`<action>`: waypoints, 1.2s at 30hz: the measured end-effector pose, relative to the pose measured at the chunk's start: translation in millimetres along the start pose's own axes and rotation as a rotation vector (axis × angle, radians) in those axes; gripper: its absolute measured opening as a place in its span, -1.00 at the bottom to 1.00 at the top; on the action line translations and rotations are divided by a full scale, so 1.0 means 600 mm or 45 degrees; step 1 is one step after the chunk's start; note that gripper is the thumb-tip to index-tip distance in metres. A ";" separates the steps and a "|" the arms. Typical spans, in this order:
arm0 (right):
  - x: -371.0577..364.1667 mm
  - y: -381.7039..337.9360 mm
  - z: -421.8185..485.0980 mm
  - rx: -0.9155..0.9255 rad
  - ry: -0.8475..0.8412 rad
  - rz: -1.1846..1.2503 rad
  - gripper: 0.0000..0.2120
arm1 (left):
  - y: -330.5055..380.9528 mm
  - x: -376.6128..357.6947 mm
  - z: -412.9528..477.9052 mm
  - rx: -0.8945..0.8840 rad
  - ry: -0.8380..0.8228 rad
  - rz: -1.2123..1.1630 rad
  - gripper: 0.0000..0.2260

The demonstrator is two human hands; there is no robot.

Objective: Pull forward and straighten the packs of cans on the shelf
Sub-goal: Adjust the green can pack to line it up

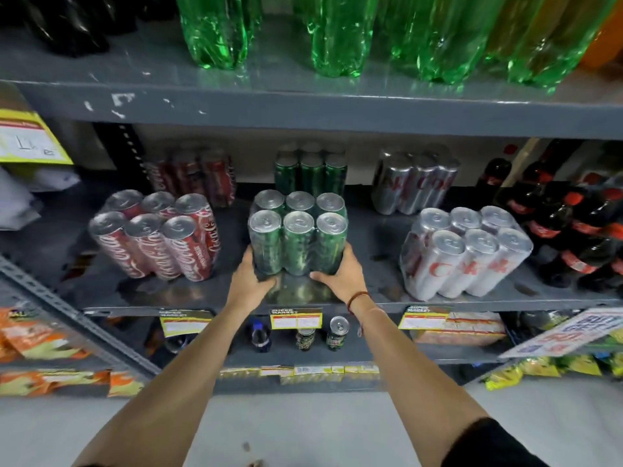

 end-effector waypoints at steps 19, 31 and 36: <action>0.062 0.054 -0.069 0.035 0.108 0.010 -0.23 | 0.026 -0.017 -0.062 -0.202 0.052 0.302 -0.39; 0.065 0.060 -0.079 0.064 0.127 -0.014 -0.23 | 0.031 -0.018 -0.077 -0.256 0.048 0.274 -0.42; 0.067 0.061 -0.078 0.077 0.136 -0.019 -0.25 | 0.027 -0.020 -0.080 -0.249 0.033 0.271 -0.39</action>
Point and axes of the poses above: each hand's wrist, its own z-axis towards the middle knuckle, its own x-axis out of the back of the hand, y = z × x, the point moved 7 cm from there along z, towards the middle knuckle, and after that the axes turned 6 degrees about -x, right-handed, at the moved point
